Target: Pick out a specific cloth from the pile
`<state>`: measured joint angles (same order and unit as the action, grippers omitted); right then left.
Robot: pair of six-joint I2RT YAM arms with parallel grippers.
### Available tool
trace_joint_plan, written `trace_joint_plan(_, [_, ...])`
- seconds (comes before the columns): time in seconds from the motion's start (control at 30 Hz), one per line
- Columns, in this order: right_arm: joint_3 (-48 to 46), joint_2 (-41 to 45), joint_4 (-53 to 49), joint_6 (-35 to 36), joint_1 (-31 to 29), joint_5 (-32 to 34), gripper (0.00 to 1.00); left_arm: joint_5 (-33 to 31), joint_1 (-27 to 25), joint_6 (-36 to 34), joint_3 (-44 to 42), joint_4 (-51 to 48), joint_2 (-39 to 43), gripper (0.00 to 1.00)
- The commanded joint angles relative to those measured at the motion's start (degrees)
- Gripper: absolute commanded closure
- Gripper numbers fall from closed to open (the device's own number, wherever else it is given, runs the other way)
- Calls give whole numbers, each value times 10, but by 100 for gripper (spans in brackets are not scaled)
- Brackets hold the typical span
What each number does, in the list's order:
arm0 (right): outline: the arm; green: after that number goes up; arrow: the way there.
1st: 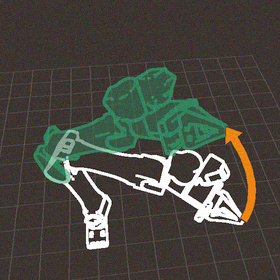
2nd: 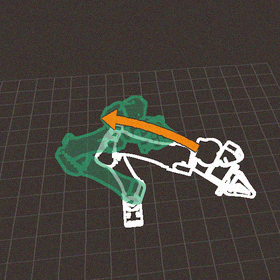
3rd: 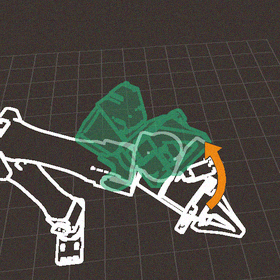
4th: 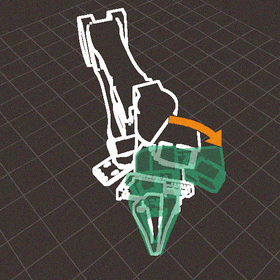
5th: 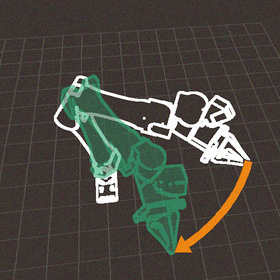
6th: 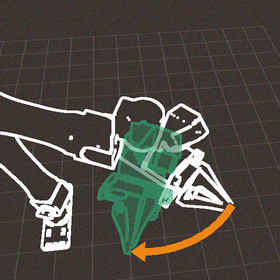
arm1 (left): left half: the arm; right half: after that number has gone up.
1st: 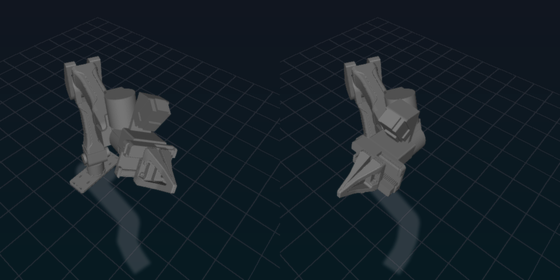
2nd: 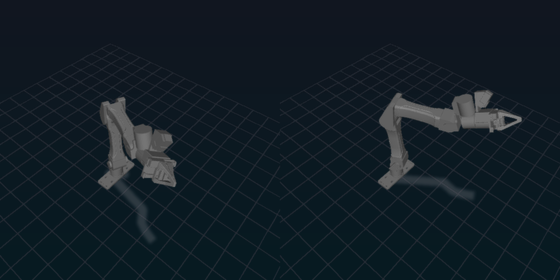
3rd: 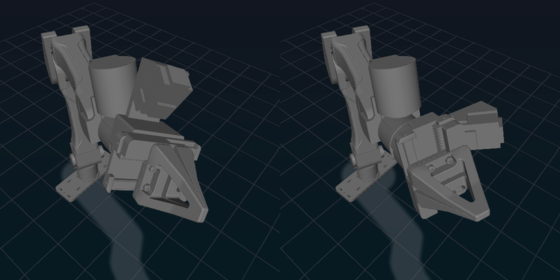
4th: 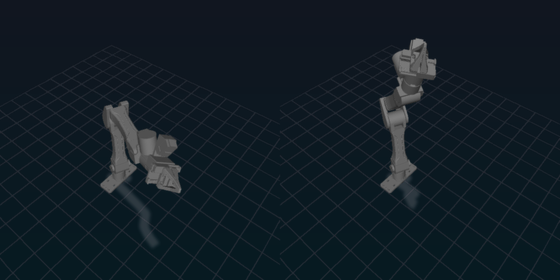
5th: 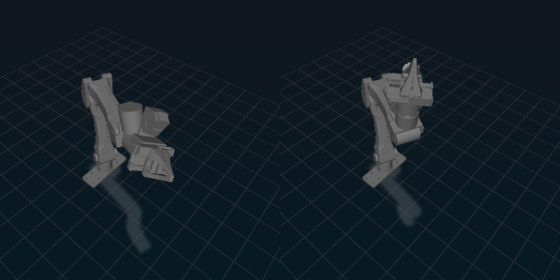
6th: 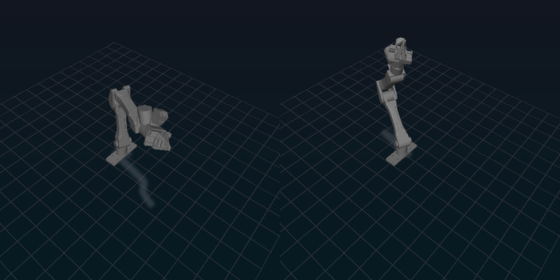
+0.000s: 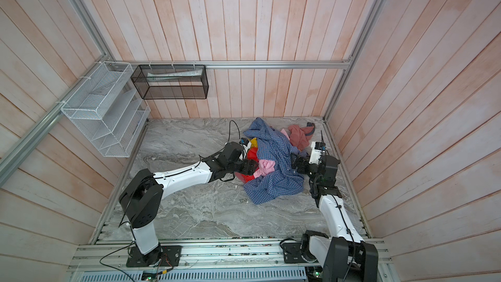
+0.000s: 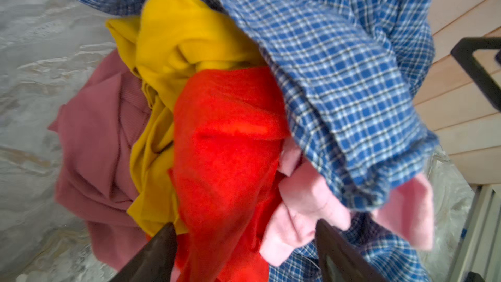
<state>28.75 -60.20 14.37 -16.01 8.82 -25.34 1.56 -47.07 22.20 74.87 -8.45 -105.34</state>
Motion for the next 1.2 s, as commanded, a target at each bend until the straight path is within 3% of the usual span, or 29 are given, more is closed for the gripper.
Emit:
trace_joint_plan(0.0, [0,-2,-8,11,2,8,12,-43,-10,1,0,-7,40,18])
trace_joint_plan(0.17, [0,-3,-6,9,1,9,12,-19,-31,-16,9,-11,44,19])
trace_joint_plan(0.37, [-1,-2,-6,9,2,9,12,57,-31,-6,-5,7,32,35])
trace_joint_plan(0.73, [-1,3,-11,8,2,10,12,101,-23,-10,68,-7,-66,31])
trace_joint_plan(0.97, [-5,7,-12,8,2,12,12,118,4,11,77,41,-92,29])
trace_joint_plan(1.03, [-4,7,-13,7,2,12,12,123,8,12,87,43,-99,34])
trace_joint_plan(1.17, [-1,8,-12,7,2,16,12,147,8,2,92,54,-96,67])
